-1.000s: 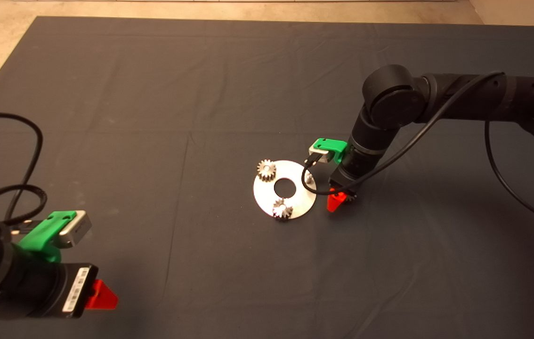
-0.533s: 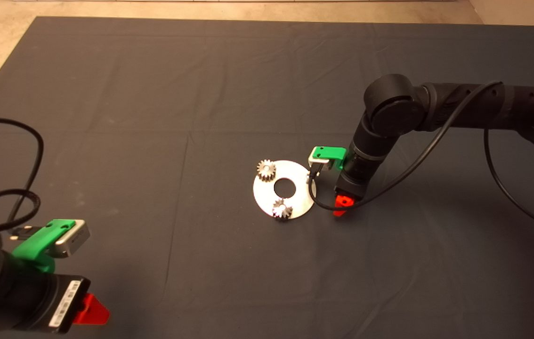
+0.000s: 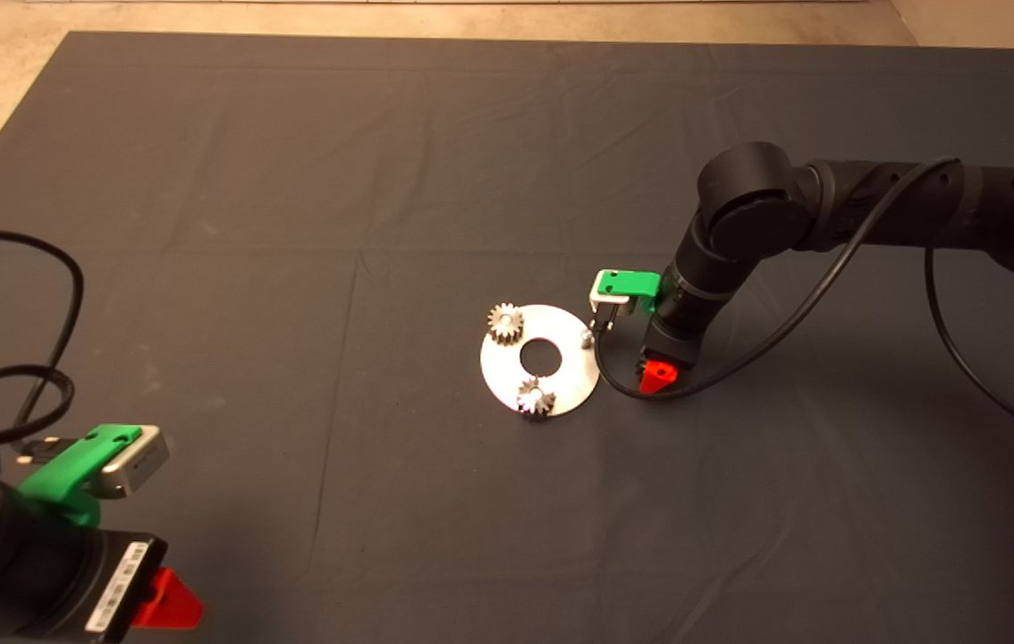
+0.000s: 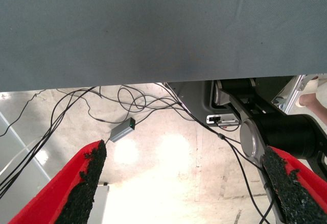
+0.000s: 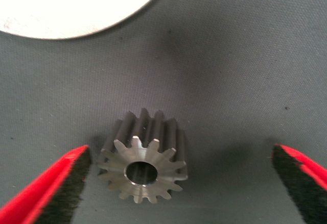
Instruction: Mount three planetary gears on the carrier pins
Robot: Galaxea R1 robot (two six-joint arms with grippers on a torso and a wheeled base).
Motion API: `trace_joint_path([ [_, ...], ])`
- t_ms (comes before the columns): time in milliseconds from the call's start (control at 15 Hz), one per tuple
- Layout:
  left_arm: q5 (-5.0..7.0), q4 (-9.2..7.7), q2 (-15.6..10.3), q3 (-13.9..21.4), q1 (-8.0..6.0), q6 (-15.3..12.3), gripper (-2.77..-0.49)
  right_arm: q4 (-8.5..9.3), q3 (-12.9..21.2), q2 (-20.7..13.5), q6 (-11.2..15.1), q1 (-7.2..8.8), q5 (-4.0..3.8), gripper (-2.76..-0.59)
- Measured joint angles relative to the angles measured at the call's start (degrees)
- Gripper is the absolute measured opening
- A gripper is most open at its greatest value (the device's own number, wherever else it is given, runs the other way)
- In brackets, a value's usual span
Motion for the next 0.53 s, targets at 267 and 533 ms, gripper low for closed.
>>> trace_joint_path([
  [267, 0.0, -0.09, 0.02, 0.0, -0.01, 0.02, -1.09, -0.41, 0.0, 0.02, -0.3, -0.24, 0.0, -0.88],
  [533, 0.0, -0.17, 0.02, 0.0, 0.0, 0.48, -1.09, -0.43, 0.0, 0.02, -0.3, -0.29, 0.02, -0.99],
])
